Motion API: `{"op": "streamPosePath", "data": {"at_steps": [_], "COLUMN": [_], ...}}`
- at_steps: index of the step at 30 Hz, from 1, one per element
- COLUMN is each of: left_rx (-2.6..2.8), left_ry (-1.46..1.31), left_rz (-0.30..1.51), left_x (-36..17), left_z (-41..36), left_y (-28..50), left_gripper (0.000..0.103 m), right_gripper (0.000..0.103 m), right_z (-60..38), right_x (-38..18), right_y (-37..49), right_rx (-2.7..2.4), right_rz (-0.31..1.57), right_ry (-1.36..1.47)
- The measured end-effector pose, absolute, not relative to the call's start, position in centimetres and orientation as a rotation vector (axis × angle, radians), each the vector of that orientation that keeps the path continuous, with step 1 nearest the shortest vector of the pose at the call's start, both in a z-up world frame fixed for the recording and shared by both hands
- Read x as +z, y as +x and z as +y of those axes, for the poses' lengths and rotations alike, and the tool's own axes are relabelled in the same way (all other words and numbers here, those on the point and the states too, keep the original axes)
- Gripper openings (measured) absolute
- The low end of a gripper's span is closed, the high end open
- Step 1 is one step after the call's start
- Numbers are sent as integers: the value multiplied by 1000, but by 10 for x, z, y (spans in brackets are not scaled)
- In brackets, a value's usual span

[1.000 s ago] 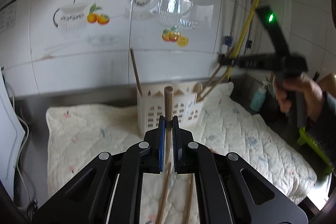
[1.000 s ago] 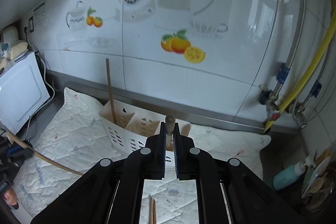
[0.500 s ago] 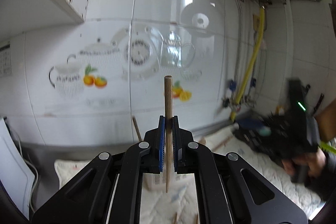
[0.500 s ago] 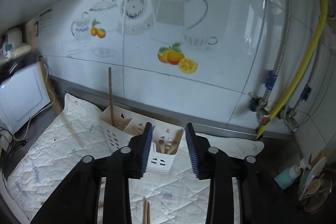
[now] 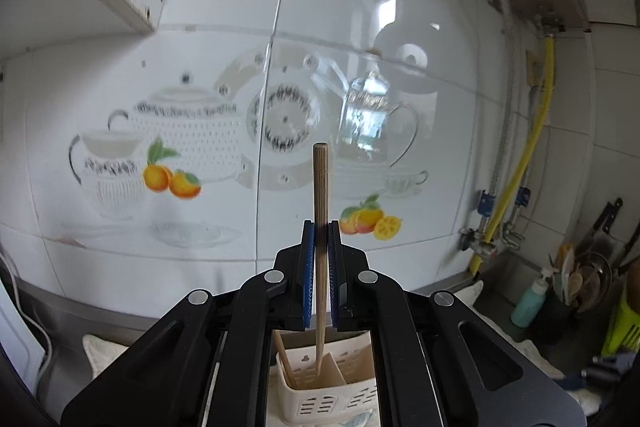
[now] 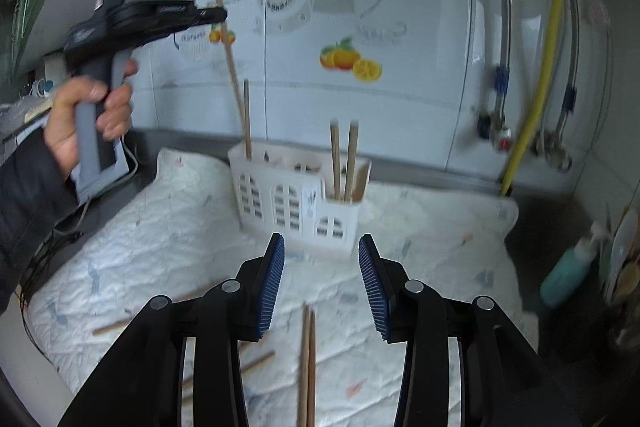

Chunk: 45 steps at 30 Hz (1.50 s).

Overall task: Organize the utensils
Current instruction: 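Drop the right tool's chopstick into the holder while the left tool inserts its own, then close the right tool on a chopstick while the left tool grasps another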

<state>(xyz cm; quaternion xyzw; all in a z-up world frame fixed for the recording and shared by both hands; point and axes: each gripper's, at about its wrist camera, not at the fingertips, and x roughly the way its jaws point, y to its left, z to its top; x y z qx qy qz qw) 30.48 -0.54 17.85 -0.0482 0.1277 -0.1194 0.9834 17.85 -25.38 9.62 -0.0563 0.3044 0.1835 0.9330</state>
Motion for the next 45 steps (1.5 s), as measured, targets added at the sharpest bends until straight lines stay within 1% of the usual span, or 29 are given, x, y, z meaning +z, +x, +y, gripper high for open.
{"op": "streamPosePath", "data": {"at_steps": [8,14,16,20,23,25,26,27,32,33,34,37,40,43,45], "left_rx": [-243,-257,-265,-278,-270,-274,-271,-268,-264,-263,-265,-251,-245,-212,-198], "left_ry": [-108,-80,-74,-73,-51,-60,-64,-64,-47,-46,-48,-43,-58,-43,-49], "left_rz": [370,432,435,436,429,423,418,414,435,443,450,483,520,552,579], "left_x": [139,122,120,124,131,134,135,136,125,119,115,97,76,54,41], "left_z": [-4,-5,-6,-3,-2,3,6,9,20,23,25,33,43,51,56], "left_y": [329,333,329,317,300,285,275,267,217,203,194,162,136,110,99], "left_gripper": [5,6,8,15,19,27,36,37,37,37,37,37,37,37,37], "right_gripper": [38,38,38,45,46,46,46,46,46,45,40,31,24,18,17], "right_z": [-261,-266,-270,-276,-281,-284,-285,-287,-293,-293,-294,-295,-297,-296,-297], "right_x": [63,42,34,22,15,12,11,9,0,-2,-5,-12,-22,-31,-37], "right_y": [163,145,136,121,109,100,97,93,75,71,68,64,63,65,67], "right_rx": [344,336,329,313,293,283,277,273,267,265,268,267,268,271,273], "right_rz": [672,718,734,761,775,779,780,783,797,800,804,817,840,860,875], "right_ry": [-136,-110,-94,-65,-58,-54,-54,-47,-5,1,13,25,31,19,18]}}
